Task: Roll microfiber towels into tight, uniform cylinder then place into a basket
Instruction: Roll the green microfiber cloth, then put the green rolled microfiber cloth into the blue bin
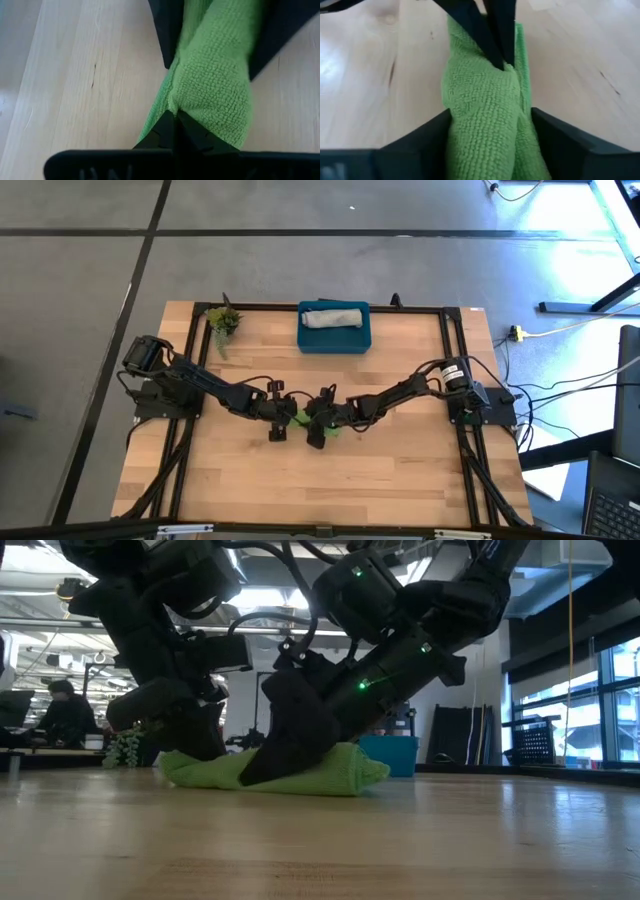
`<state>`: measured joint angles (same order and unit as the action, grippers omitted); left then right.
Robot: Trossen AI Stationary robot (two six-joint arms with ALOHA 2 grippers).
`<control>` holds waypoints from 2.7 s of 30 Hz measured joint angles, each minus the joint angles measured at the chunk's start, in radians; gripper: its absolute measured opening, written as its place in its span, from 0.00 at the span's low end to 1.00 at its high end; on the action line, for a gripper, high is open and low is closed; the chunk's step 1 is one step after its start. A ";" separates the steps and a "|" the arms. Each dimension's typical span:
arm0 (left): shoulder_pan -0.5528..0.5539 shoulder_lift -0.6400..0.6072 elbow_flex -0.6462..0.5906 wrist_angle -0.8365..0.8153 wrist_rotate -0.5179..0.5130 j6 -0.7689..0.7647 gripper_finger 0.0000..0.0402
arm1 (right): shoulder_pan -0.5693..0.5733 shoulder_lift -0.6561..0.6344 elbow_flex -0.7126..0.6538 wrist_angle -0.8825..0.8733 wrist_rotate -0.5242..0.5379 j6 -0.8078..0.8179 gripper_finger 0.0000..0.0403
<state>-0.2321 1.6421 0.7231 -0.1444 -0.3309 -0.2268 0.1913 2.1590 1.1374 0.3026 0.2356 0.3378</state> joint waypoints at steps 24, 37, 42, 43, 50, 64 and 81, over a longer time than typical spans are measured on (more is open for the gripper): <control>0.000 0.000 0.000 0.009 0.000 0.000 0.00 | -0.001 0.000 -0.001 0.009 -0.015 -0.002 0.11; 0.000 0.000 0.000 0.022 0.000 -0.007 0.00 | -0.001 0.000 -0.001 0.015 -0.015 -0.006 0.12; 0.000 0.000 0.000 0.018 0.001 -0.006 0.03 | -0.004 0.000 -0.001 0.015 -0.018 -0.006 0.12; 0.000 0.000 0.000 0.017 0.001 -0.006 0.05 | -0.005 0.000 -0.001 0.015 -0.021 -0.006 0.12; 0.001 -0.001 0.000 0.013 -0.004 -0.030 0.21 | -0.017 -0.001 -0.001 0.014 -0.044 -0.006 0.12; 0.025 -0.201 0.000 -0.083 -0.015 -0.019 0.29 | -0.019 -0.001 -0.001 0.016 -0.049 -0.006 0.09; -0.122 -0.587 0.000 -0.325 -0.068 -0.052 0.29 | -0.034 0.002 0.023 0.020 -0.080 -0.003 0.10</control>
<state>-0.3540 1.0549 0.7227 -0.4699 -0.3987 -0.2787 0.1570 2.1610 1.1600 0.3223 0.1554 0.3346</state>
